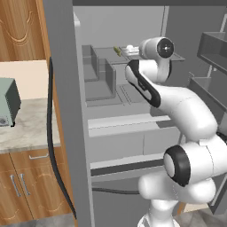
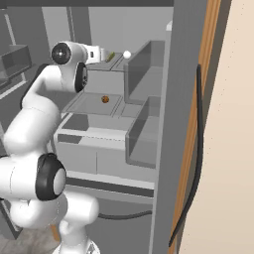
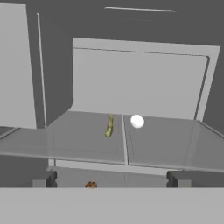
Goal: Pick the egg and butter from the fridge and place them by the bowl for mixing.
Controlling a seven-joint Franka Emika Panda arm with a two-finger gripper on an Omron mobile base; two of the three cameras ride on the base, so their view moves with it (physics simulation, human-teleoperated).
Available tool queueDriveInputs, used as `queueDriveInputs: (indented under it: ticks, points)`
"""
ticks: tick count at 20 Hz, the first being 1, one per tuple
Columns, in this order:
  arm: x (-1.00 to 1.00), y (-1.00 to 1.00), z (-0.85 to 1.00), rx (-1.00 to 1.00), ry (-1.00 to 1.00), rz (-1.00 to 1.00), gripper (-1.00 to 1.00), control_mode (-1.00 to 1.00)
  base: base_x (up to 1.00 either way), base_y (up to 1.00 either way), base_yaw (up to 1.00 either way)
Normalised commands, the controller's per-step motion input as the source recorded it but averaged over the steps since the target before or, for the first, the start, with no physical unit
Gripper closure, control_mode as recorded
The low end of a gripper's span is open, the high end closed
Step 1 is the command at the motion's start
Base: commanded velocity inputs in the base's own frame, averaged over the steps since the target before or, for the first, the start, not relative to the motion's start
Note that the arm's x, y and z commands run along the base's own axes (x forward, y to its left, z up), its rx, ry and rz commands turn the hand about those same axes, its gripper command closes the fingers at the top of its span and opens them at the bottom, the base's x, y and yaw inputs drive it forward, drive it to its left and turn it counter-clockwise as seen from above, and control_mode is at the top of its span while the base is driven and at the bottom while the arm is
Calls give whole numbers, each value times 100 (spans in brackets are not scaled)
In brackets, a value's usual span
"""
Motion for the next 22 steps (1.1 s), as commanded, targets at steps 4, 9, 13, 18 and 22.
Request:
queueDriveInputs:
  ticks: [4,9,13,18,22]
  points:
    - [37,0,0,0,0,0,-100,-100,0,0,0]
    - [31,0,-2,0,1,0,-100,-100,0,0,0]
    - [44,0,-6,0,4,0,-100,-100,0,0,0]
    - [48,4,-8,0,8,0,-100,-100,0,0,0]
    - [56,14,-28,0,15,0,-100,-100,0,0,0]
